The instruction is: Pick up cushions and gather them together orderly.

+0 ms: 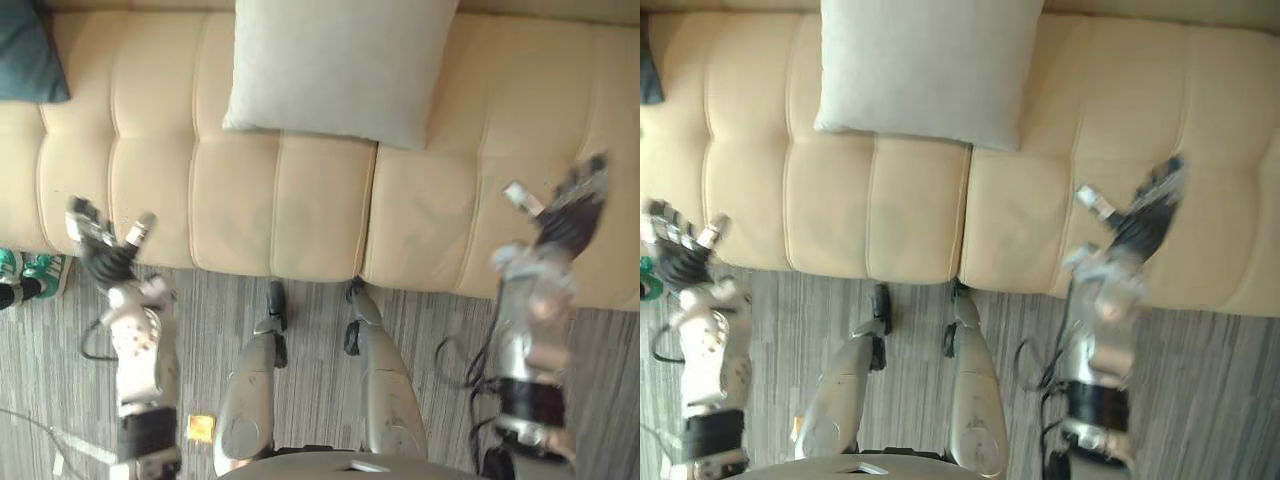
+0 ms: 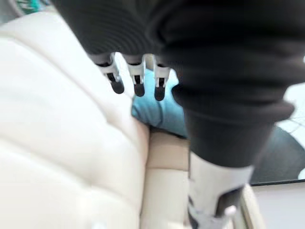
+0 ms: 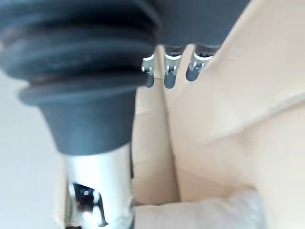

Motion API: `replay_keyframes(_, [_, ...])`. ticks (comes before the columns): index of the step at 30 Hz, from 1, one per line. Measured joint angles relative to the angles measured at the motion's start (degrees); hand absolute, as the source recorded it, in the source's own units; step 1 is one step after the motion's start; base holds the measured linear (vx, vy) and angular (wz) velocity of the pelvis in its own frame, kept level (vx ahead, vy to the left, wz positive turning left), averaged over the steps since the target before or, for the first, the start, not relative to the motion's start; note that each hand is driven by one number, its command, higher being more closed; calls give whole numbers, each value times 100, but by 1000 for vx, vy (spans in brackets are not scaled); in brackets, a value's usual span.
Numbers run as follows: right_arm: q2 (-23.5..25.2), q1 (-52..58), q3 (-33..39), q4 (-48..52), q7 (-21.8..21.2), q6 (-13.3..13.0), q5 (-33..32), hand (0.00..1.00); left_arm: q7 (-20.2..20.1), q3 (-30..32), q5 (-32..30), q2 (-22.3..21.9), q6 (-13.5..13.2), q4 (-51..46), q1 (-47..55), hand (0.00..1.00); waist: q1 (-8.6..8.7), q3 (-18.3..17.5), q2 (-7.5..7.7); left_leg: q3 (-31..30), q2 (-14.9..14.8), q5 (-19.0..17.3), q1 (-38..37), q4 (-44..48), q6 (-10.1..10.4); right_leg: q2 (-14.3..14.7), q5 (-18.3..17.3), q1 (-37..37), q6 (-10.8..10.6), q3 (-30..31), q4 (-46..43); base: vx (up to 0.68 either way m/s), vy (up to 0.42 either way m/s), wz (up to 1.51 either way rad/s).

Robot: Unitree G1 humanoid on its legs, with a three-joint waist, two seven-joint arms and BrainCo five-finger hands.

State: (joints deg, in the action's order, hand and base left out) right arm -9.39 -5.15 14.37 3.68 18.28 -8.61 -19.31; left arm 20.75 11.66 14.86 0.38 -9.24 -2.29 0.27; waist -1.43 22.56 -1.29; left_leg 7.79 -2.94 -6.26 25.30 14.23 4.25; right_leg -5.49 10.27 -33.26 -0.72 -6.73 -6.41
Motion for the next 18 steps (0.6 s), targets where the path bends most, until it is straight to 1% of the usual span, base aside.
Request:
replay_keyframes(1, [135,173,-122,-175,-104,10,117,0,-109,-92,-2,-99,50,223,88,0,11,-22,2,19,-19,-74,-112,77,-16,16,-40,135,-6,4,-6,67,-29,-25])
replay_keyframes(3, [498,577,-404,-767,-317,66,416,0,-370,-142,80,-310,143,946,363,0,0,-177,72,178,-136,-324,-362,362,-61,131,-104,430,-20,110,-19,48,-18,-48])
replay_keyframes(5, [695,755,-530,-1234,-363,134,580,0,-450,-148,92,-333,211,1500,526,0,-6,-302,105,296,-240,-496,-588,530,-76,228,-114,670,-13,203,11,29,-13,-51])
replay_keyframes(7, [917,972,-536,-1963,-564,220,658,0,-618,-153,79,-356,312,2279,742,0,-18,-592,141,497,-352,-652,-982,587,-78,356,-115,1043,-6,338,153,33,-13,-51])
replay_keyframes(8, [933,997,-537,-2129,-581,250,706,0,-643,-152,75,-357,331,2451,757,0,-27,-642,146,533,-367,-674,-1078,573,-70,376,-115,1129,-7,374,187,49,-8,-42])
replay_keyframes(9, [935,1049,-532,-2613,-675,310,895,0,-749,-135,43,-356,387,3008,756,0,-29,-837,148,620,-401,-711,-1344,508,-37,426,-110,1359,-13,441,285,47,-2,-28])
replay_keyframes(10, [936,1062,-529,-2751,-705,341,979,0,-779,-118,-5,-356,413,3180,756,0,-24,-909,145,642,-405,-718,-1419,471,-25,438,-106,1432,-17,458,329,66,-1,-27])
replay_keyframes(11, [936,1098,-507,-3088,-778,391,1075,0,-874,-67,-92,-357,455,3587,738,0,-2,-1065,147,670,-417,-730,-1623,394,-8,470,-75,1650,-29,481,449,49,-1,-13])
replay_keyframes(14, [922,1116,-394,-3833,-834,458,1077,0,-991,11,-178,-337,520,4373,695,0,1,-1412,159,755,-405,-721,-1962,146,7,497,33,2038,-59,547,810,60,0,-13])
replay_keyframes(15, [919,1087,-305,-4089,-843,509,1116,0,-1007,74,-237,-336,561,4626,652,0,-6,-1497,155,798,-395,-715,-2099,59,17,503,92,2177,-62,592,943,82,30,-21])
replay_keyframes(16, [911,1048,-172,-4470,-847,550,1298,0,-1030,187,-392,-329,620,4929,612,0,-3,-1591,148,817,-377,-710,-2284,-31,25,513,157,2380,-78,637,1102,52,36,-21])
replay_keyframes(18, [895,1013,-57,-4756,-871,621,1357,0,-1054,250,-506,-286,669,5173,562,0,0,-1621,146,860,-356,-701,-2489,-145,38,524,154,2501,-84,703,1102,33,41,-18])
